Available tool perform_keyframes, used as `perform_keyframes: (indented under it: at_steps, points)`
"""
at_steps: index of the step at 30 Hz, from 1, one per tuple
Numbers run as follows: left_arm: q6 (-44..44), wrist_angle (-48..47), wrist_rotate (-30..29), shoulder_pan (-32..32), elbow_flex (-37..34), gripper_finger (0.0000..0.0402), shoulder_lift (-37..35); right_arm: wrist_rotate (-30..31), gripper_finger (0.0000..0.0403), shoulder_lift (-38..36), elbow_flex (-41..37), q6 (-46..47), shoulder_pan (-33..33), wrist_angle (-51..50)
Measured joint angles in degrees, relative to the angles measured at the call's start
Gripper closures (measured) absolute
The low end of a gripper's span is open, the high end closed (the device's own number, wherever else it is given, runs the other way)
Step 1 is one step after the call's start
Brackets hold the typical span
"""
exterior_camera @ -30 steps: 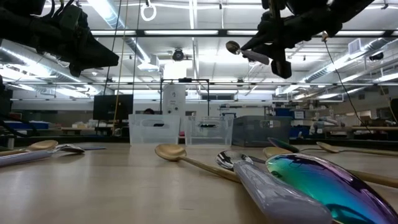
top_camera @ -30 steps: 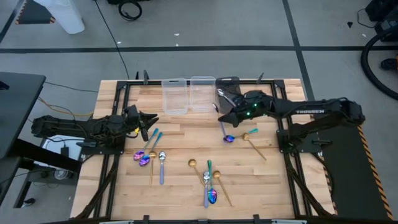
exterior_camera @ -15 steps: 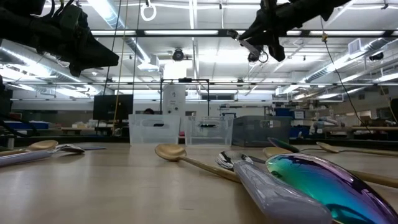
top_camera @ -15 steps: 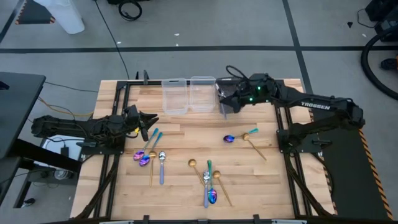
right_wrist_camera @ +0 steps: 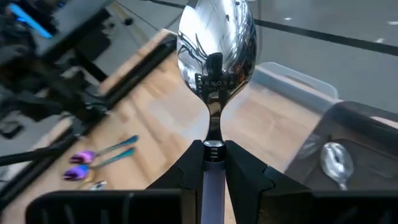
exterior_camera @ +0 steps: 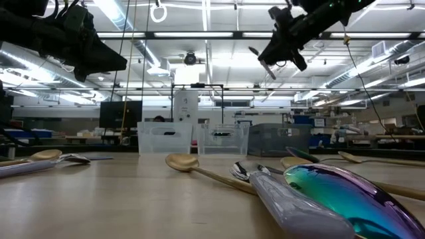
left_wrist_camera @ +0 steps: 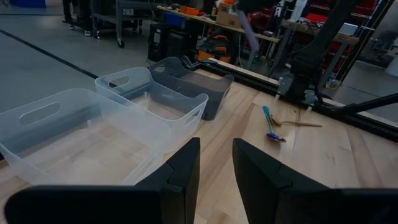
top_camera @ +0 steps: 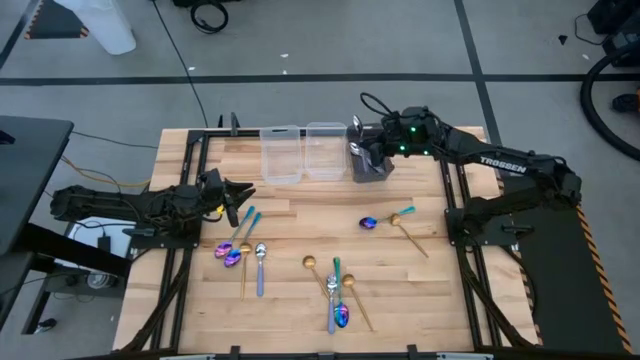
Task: Sort silverware by color (type)
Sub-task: Put the violet spoon into the black bin
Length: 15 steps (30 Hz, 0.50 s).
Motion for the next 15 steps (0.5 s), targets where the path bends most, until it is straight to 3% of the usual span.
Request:
perform_keyframes:
  at_steps: [6, 15]
  points:
    - [0.1, 0.0, 0.0, 0.1, 0.0, 0.0299, 0.0, 2.9, 0.0343, 5.8, 1.4, -3.3, -1.7, -1.4]
    - [0.2, 0.0, 0.0, 0.1, 0.0, 0.0299, 0.0, 5.3, 0.0343, 15.8, 10.5, -8.9, -3.6, -8.4]
